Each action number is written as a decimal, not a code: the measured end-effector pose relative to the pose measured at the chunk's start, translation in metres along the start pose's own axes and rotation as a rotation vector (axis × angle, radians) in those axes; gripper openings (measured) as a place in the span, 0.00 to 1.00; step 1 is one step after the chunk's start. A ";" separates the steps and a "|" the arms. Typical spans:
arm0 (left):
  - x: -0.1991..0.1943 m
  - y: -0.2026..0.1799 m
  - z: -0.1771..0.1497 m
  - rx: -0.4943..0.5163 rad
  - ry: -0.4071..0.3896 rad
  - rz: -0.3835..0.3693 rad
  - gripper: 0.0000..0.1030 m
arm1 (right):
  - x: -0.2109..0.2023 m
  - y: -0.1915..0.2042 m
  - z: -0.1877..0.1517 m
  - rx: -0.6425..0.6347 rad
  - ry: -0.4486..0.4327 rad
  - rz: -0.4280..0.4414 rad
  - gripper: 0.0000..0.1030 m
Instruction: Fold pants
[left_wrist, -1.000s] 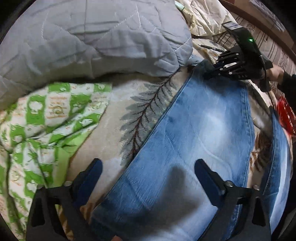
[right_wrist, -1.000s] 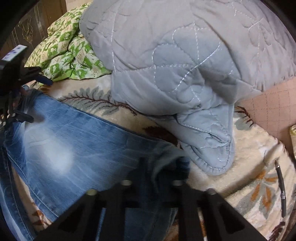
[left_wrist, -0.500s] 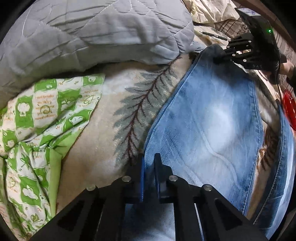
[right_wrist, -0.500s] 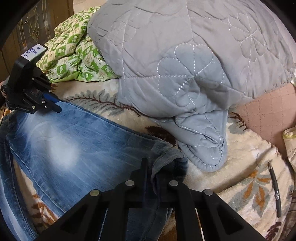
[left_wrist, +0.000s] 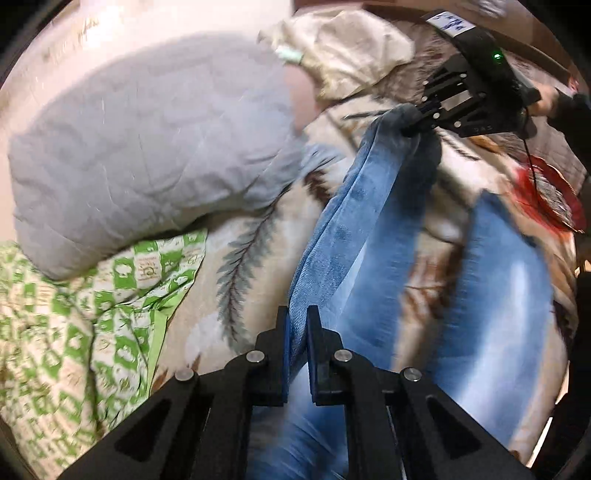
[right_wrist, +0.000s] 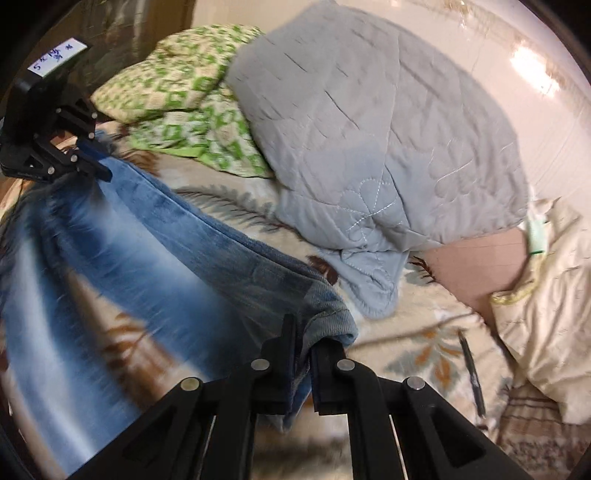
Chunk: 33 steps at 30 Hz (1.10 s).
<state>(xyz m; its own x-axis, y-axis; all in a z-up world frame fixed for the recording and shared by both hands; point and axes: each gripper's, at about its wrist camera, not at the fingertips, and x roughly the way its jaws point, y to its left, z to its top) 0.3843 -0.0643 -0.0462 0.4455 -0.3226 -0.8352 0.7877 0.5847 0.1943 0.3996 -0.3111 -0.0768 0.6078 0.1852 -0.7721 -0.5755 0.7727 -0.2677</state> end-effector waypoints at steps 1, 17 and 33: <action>-0.011 -0.013 -0.003 0.014 -0.015 0.004 0.07 | -0.013 0.008 -0.007 -0.011 0.001 0.000 0.06; -0.058 -0.187 -0.105 0.080 -0.025 -0.075 0.07 | -0.080 0.128 -0.134 -0.038 0.149 0.019 0.06; 0.000 -0.198 -0.134 0.000 0.050 -0.037 0.08 | -0.114 0.123 -0.178 0.250 0.105 0.004 0.58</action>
<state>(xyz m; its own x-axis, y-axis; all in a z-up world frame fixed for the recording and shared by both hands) 0.1713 -0.0806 -0.1532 0.3943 -0.3059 -0.8666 0.8030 0.5733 0.1630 0.1619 -0.3451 -0.1249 0.5384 0.1343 -0.8319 -0.4164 0.9007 -0.1241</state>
